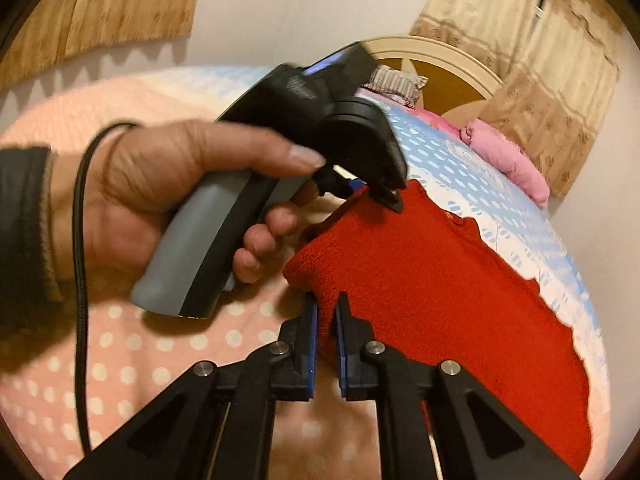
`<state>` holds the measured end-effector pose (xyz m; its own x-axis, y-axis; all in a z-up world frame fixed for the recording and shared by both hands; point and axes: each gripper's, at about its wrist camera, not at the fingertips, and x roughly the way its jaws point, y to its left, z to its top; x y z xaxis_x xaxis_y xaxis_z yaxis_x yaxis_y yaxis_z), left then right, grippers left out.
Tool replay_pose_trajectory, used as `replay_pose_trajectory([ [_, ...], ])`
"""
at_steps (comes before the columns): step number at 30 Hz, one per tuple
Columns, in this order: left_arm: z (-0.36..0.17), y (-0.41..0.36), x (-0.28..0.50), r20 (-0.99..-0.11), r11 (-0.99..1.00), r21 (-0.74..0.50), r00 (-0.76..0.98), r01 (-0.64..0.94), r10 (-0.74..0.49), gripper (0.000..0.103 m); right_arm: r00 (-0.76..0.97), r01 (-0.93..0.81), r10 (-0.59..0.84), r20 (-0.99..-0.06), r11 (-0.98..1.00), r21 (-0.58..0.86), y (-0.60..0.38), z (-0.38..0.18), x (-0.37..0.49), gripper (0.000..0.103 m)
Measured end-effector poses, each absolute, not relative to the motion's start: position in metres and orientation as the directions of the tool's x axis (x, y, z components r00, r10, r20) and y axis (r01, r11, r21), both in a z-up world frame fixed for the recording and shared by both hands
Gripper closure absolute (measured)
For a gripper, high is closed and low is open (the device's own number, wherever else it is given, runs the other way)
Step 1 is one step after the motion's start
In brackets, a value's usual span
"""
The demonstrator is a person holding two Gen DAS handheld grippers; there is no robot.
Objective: Fold small clothes
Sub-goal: 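Lift the edge with both tools and fold it over the other half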
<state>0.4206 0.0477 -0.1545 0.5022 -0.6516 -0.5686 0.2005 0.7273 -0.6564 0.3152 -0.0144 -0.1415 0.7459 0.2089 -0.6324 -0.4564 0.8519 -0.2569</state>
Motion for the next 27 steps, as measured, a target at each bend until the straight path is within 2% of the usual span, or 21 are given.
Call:
replay_pose_trajectory([
  [15, -0.092, -0.017, 0.414, -0.561, 0.739, -0.611, 0.503, 0.284, -0.658, 0.088, 0.721, -0.413, 0.396, -0.569, 0.905, 0.105, -0.101, -0.116, 0.316, 0.097],
  [27, -0.070, -0.081, 0.412, -0.566, 0.738, -0.573, 0.479, 0.357, -0.671, 0.088, 0.758, -0.347, 0.410, -0.507, 0.912, 0.220, -0.167, -0.104, 0.305, 0.097],
])
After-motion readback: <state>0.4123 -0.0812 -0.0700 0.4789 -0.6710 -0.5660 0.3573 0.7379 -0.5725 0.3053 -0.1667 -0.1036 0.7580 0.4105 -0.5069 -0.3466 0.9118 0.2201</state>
